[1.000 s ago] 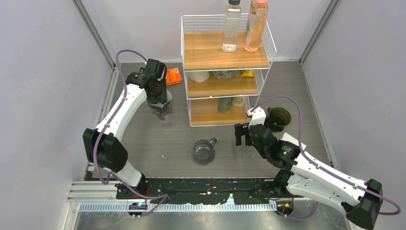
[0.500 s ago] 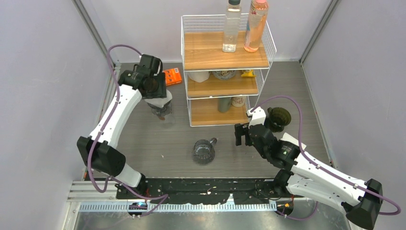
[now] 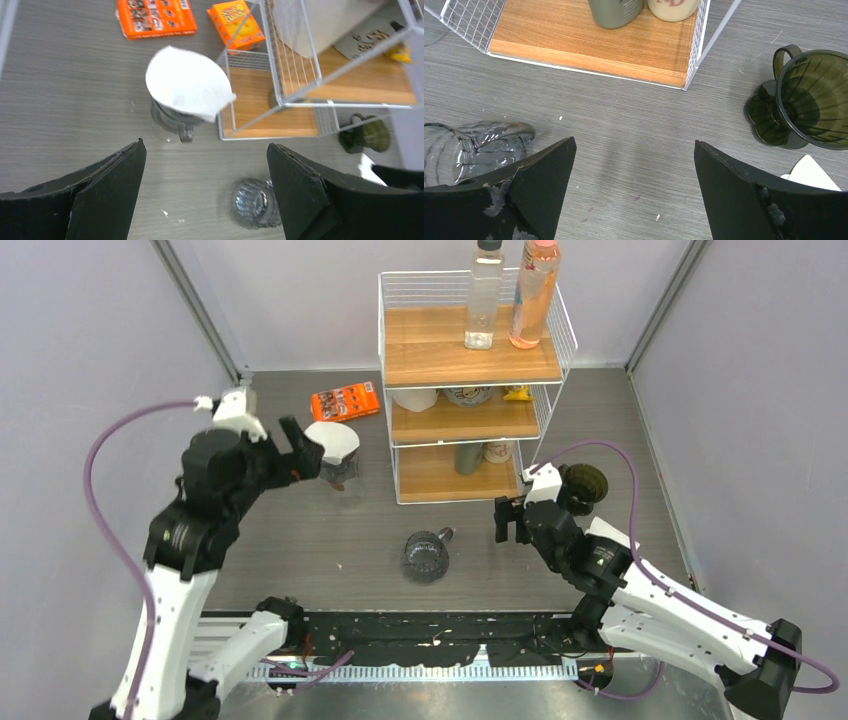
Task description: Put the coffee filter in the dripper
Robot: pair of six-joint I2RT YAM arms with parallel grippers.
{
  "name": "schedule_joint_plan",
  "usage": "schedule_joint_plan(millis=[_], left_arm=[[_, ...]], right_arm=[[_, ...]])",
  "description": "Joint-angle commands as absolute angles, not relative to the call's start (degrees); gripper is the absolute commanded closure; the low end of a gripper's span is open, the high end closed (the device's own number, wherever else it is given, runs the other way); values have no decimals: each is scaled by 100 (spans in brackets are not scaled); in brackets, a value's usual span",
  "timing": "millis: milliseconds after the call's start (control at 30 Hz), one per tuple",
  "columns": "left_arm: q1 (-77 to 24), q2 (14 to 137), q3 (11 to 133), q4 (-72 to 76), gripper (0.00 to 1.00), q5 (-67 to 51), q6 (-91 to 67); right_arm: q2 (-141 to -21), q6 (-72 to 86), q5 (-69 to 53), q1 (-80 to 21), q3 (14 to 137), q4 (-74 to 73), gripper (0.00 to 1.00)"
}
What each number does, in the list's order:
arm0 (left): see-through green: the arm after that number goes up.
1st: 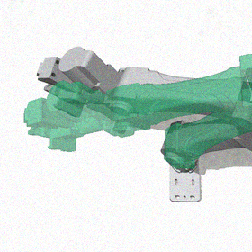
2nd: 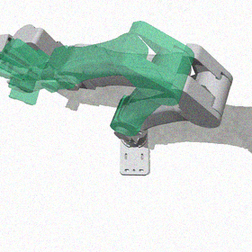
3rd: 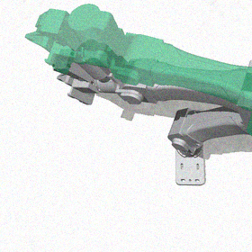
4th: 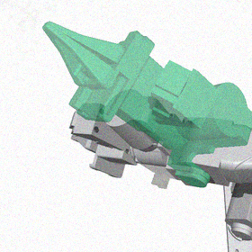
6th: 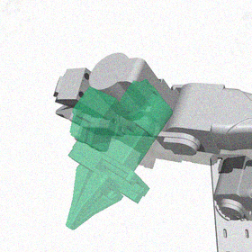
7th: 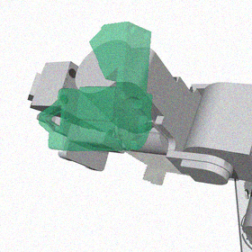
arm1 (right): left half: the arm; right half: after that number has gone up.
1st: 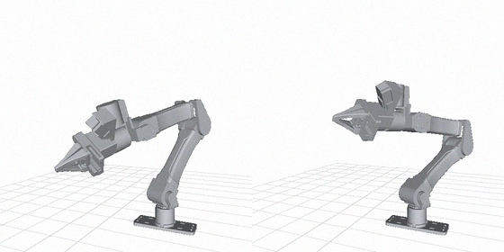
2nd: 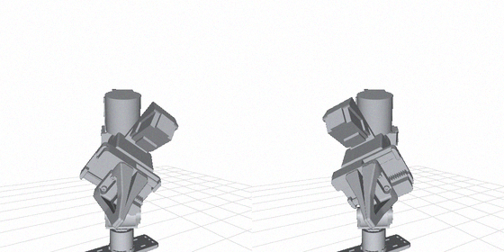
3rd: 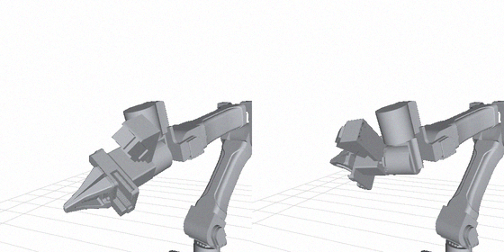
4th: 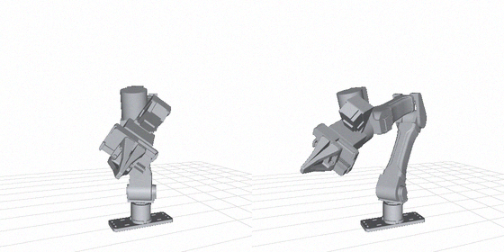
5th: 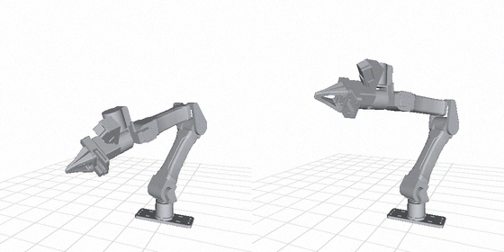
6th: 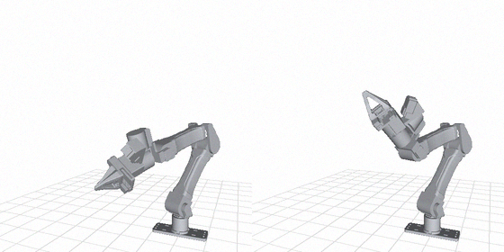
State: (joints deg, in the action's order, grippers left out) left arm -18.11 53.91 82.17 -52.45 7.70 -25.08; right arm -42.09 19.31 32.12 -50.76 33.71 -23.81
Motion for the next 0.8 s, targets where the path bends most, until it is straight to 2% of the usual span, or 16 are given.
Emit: schedule_joint_plan(millis=[0,300,533,767], left_arm=[[-1819,4257,6908,-4228,0,228,-3049],[-1819,2695,5076,-4170,0,-153,-3341],[-1819,2782,3851,-3358,0,-1049,-3698],[-1819,2672,3343,-3137,0,-845,-3675]], right_arm=[[-4022,2213,3482,-5045,3532,-2479,5],[-3702,2732,3710,-5036,3696,-3169,4],[-3517,3192,4042,-4972,3857,-3714,5],[-3505,3706,3772,-4316,3837,-3944,5]])
